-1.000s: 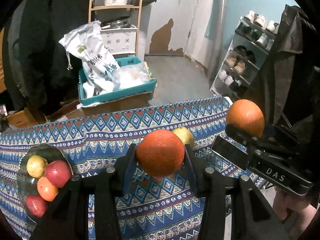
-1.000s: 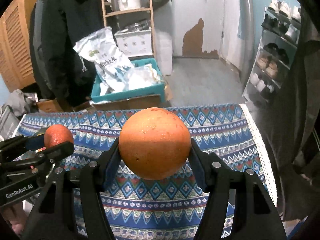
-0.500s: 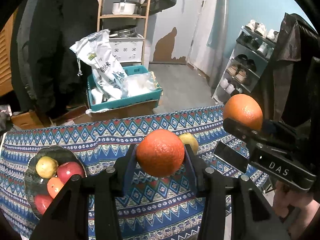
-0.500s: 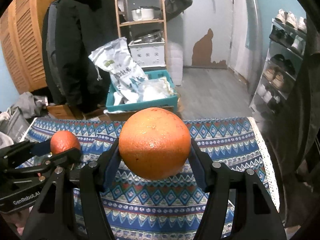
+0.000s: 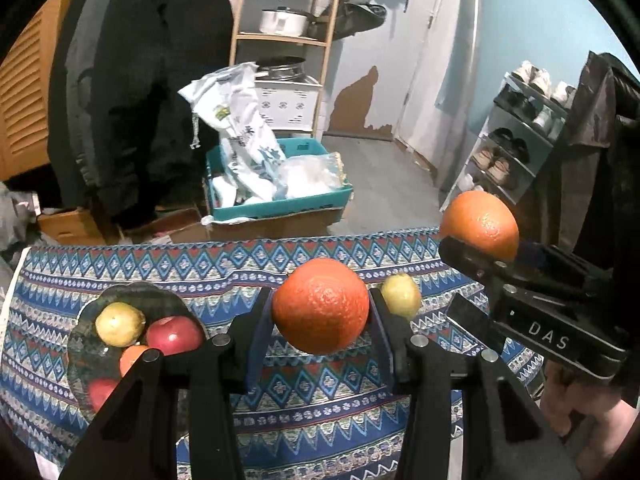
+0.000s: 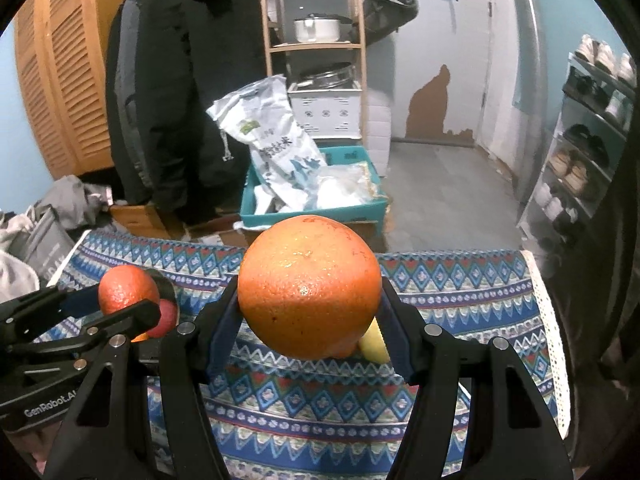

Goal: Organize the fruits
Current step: 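Lift the tangerine with the left tool while the right tool lifts the large orange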

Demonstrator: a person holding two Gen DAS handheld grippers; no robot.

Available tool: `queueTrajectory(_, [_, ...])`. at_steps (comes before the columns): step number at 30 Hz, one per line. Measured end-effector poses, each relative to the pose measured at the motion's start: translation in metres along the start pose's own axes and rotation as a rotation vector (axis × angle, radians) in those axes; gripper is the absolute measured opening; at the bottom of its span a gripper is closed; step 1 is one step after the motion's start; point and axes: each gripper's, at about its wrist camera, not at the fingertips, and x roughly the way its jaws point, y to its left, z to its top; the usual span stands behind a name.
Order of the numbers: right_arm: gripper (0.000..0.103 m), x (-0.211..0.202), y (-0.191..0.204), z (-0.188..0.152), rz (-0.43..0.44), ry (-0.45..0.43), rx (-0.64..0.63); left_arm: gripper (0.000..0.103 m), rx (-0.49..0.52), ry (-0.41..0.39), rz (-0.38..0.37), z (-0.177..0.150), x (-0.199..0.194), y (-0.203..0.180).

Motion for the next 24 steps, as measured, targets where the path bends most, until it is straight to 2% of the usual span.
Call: queueTrajectory(24, [0.064,0.025,0.093,0.020,0.123,0.017,-0.117,0.046,-0.150,-0.026,0.105,-0.013,-0.031,0.092])
